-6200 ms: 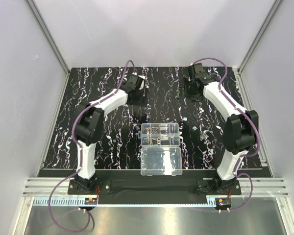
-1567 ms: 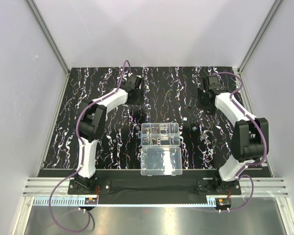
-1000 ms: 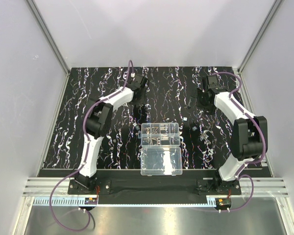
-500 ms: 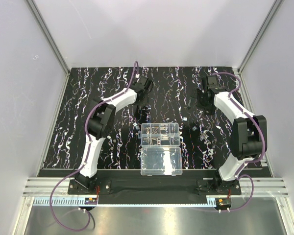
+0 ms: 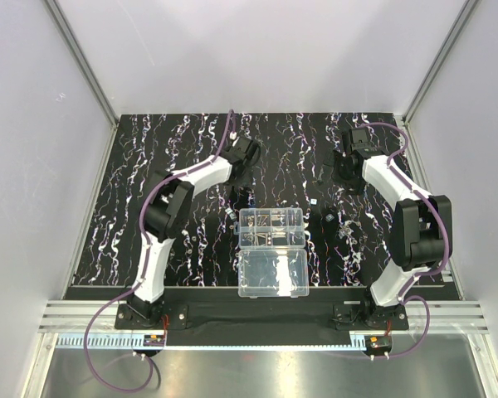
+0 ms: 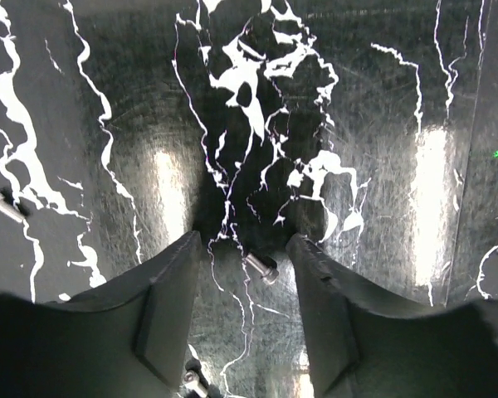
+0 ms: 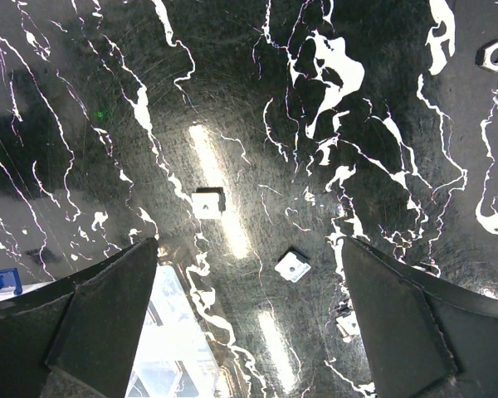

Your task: Sort the screws and nuts into containers

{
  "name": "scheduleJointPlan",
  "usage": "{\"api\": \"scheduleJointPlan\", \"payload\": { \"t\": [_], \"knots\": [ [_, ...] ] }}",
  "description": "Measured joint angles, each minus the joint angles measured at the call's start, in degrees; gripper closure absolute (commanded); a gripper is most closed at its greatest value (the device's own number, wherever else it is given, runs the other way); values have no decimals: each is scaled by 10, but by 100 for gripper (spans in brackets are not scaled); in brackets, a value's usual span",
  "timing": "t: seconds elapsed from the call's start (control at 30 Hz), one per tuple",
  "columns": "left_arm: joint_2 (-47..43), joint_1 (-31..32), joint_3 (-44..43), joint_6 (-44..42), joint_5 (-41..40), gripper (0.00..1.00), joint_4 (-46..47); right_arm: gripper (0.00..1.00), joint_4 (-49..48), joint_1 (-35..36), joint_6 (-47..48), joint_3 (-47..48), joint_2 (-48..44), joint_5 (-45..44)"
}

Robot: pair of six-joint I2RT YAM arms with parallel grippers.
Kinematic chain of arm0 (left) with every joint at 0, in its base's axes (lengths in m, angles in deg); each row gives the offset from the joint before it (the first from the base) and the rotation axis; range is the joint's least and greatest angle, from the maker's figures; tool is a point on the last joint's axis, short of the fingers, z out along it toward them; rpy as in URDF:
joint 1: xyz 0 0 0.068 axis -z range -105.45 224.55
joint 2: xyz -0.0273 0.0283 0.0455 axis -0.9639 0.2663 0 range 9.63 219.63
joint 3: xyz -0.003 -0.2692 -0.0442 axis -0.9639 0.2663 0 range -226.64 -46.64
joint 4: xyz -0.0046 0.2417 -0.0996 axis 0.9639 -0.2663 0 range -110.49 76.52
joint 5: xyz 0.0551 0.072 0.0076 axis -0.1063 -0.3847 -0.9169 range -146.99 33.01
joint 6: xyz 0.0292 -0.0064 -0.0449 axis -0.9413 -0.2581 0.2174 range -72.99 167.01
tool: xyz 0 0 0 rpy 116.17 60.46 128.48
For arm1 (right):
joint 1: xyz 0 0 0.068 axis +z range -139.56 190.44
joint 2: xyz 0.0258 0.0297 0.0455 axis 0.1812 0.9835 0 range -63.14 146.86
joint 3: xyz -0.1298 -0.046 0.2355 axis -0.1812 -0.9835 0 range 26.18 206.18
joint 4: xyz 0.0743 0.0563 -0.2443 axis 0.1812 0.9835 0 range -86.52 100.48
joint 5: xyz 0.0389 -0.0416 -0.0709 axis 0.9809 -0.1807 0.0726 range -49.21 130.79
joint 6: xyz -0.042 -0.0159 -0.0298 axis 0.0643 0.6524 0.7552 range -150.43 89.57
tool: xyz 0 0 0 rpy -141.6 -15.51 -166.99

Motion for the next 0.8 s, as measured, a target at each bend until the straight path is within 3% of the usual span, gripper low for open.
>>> {"api": "scheduleJointPlan", "payload": {
  "t": [0.3,0.63,0.8],
  "knots": [
    [-8,4,14,18,-8,65,5,0,0,0,0,0,0,0],
    [-27,9,43,35,-11,65,13,0,2,0,0,0,0,0],
    [-29,12,47,38,-14,72,14,0,2,0,0,0,0,0]
  ]
}}
